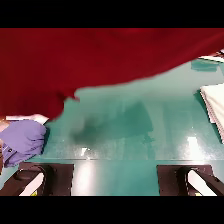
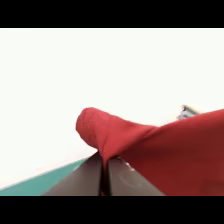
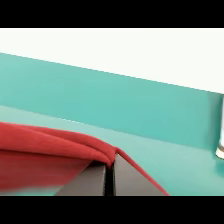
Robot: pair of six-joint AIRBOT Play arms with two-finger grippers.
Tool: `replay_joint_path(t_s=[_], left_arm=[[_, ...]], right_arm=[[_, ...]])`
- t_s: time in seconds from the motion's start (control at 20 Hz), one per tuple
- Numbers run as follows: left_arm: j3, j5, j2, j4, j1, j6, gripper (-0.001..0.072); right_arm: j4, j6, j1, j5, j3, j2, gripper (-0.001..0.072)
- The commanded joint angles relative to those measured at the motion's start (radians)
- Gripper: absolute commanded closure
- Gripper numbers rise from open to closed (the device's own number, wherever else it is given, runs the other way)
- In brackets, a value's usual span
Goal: Fold the shirts.
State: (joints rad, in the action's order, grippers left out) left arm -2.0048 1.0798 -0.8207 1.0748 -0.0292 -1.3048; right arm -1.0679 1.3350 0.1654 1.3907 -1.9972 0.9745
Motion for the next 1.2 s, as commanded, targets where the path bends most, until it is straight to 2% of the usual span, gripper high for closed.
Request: replay_joint_path(t_s=[0.0, 0.2, 0.4, 0.5, 0.65, 0.85, 0.9, 0.95, 1.0, 1.1, 1.15], left_arm=[[0.014, 0.122, -0.037, -0.032, 0.001, -0.026, 0.0678], [0.225, 0.240, -0.183, -0.035, 0.000, -0.034, 0.0678], [0.470, 0.235, -0.373, -0.035, 0.000, -0.030, 0.0678], [0.553, 0.185, -0.495, -0.035, 0.000, -0.023, 0.0678], [0.583, 0.042, -0.661, -0.035, 0.000, -0.021, 0.0677], [0.582, -0.131, -0.742, -0.035, 0.000, -0.023, 0.0675], [0.581, -0.146, -0.742, -0.035, 0.000, -0.023, 0.0543], [0.576, -0.144, -0.742, -0.034, 0.002, -0.023, 0.0215], [0.563, -0.127, -0.742, -0.027, 0.005, -0.026, 0.0062], [0.517, -0.043, -0.740, -0.019, 0.030, -0.026, 0.0064], [0.484, 0.033, -0.737, -0.019, 0.054, -0.026, 0.0064]], right_arm=[[0.001, 0.003, 0.045, 0.016, 0.079, -0.022, 0.0695], [-0.009, 0.004, -0.061, 0.114, 0.104, 0.148, 0.0695], [-0.008, 0.003, -0.153, 0.159, 0.104, 0.428, 0.0695], [-0.009, 0.003, -0.177, 0.125, 0.104, 0.570, 0.0695], [-0.006, 0.003, -0.195, 0.021, 0.102, 0.742, 0.0695], [0.002, 0.019, -0.195, -0.089, 0.102, 0.846, 0.0693], [0.003, 0.019, -0.194, -0.103, 0.102, 0.853, 0.0670], [0.003, 0.019, -0.191, -0.116, 0.102, 0.853, 0.0428], [0.004, 0.019, -0.185, -0.117, 0.098, 0.849, 0.0184], [0.004, 0.019, -0.161, -0.032, 0.051, 0.846, 0.0211], [0.003, 0.018, -0.143, 0.042, 0.025, 0.842, 0.0269]])
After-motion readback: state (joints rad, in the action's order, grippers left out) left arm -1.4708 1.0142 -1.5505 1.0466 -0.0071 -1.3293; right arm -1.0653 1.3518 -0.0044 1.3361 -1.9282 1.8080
